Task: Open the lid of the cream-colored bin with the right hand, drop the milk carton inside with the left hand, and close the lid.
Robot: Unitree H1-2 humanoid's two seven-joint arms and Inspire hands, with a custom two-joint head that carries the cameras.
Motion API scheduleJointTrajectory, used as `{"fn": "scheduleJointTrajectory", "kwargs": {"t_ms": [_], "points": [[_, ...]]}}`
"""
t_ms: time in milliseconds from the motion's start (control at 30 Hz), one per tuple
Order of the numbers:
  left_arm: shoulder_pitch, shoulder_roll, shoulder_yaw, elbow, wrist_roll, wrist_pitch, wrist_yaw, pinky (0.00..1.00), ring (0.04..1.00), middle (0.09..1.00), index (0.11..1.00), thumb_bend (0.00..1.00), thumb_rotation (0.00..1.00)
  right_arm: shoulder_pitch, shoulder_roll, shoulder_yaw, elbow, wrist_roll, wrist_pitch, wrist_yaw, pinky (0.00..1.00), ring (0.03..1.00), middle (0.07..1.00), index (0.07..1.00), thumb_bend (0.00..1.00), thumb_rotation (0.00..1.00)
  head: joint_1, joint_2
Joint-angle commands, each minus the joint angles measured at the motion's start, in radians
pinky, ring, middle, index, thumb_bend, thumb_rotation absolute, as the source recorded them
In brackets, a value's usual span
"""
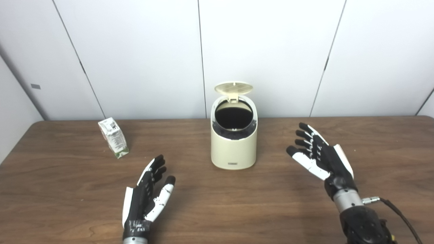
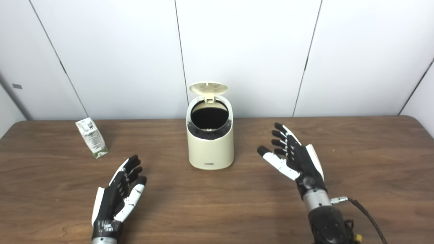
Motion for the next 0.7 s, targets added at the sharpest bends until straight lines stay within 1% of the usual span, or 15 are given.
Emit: {"fn": "scheduleJointTrajectory", "kwargs": {"t_ms": [0, 100, 133, 167, 233, 333, 400, 500, 567, 600, 667], "points": [[0.028, 0.010, 0.006, 0.058, -0.006, -0.020, 0.005, 0.90, 0.872, 0.898, 0.927, 0.53, 0.52, 0.006, 0.000, -0.014, -0.024, 0.052, -0.042, 0.015, 0.86, 0.905, 0.933, 0.980, 0.65, 0.79, 0.000, 0.001], [0.028, 0.015, 0.004, 0.063, 0.005, -0.029, 0.011, 0.91, 0.873, 0.893, 0.925, 0.53, 0.53, 0.047, 0.000, -0.016, -0.022, 0.076, -0.068, 0.017, 0.92, 0.969, 0.979, 0.997, 0.65, 0.92, 0.007, 0.003], [0.028, 0.016, 0.004, 0.064, 0.009, -0.032, 0.012, 0.91, 0.872, 0.891, 0.925, 0.54, 0.54, 0.056, 0.001, -0.014, -0.019, 0.077, -0.081, 0.015, 0.92, 0.975, 0.984, 0.999, 0.65, 0.93, 0.007, 0.003], [0.028, 0.016, 0.004, 0.065, 0.010, -0.033, 0.013, 0.90, 0.872, 0.889, 0.924, 0.54, 0.54, 0.064, 0.002, -0.012, -0.018, 0.078, -0.091, 0.013, 0.92, 0.978, 0.986, 1.000, 0.66, 0.94, 0.007, 0.003], [0.028, 0.016, 0.003, 0.062, 0.011, -0.031, 0.015, 0.88, 0.859, 0.890, 0.923, 0.55, 0.54, 0.075, 0.003, -0.009, -0.017, 0.077, -0.105, 0.010, 0.95, 0.993, 0.996, 1.000, 0.65, 0.96, 0.007, 0.003], [0.029, 0.014, 0.002, 0.055, 0.014, -0.023, 0.017, 0.85, 0.854, 0.889, 0.922, 0.55, 0.54, 0.087, 0.010, -0.012, -0.021, 0.078, -0.118, 0.000, 0.96, 0.996, 0.989, 0.990, 0.64, 0.98, 0.023, 0.010], [0.029, 0.015, -0.001, 0.054, 0.026, -0.027, 0.022, 0.86, 0.850, 0.885, 0.919, 0.55, 0.54, 0.090, 0.005, -0.012, -0.010, 0.074, -0.152, -0.003, 0.96, 0.994, 0.981, 0.968, 0.62, 0.99, 0.032, 0.011], [0.026, 0.014, 0.005, 0.052, 0.026, -0.027, 0.027, 0.87, 0.850, 0.884, 0.918, 0.56, 0.53, 0.093, -0.003, -0.021, 0.013, 0.055, -0.186, -0.019, 0.95, 0.979, 0.971, 0.946, 0.63, 1.00, 0.066, 0.007], [0.025, 0.010, 0.011, 0.044, 0.020, -0.021, 0.031, 0.87, 0.850, 0.885, 0.921, 0.55, 0.52, 0.096, -0.008, -0.028, 0.025, 0.047, -0.199, -0.029, 0.93, 0.968, 0.964, 0.933, 0.60, 1.00, 0.118, 0.000], [0.024, 0.008, 0.015, 0.038, 0.005, -0.022, 0.028, 0.86, 0.851, 0.885, 0.922, 0.55, 0.51, 0.096, -0.013, -0.032, 0.033, 0.046, -0.205, -0.032, 0.93, 0.965, 0.962, 0.933, 0.58, 1.00, 0.124, -0.001], [0.025, 0.006, 0.018, 0.015, -0.016, -0.010, 0.019, 0.80, 0.858, 0.892, 0.933, 0.56, 0.49, 0.097, -0.024, -0.042, 0.055, 0.061, -0.232, -0.026, 0.93, 0.969, 0.966, 0.943, 0.56, 1.00, 0.188, -0.011]]}}
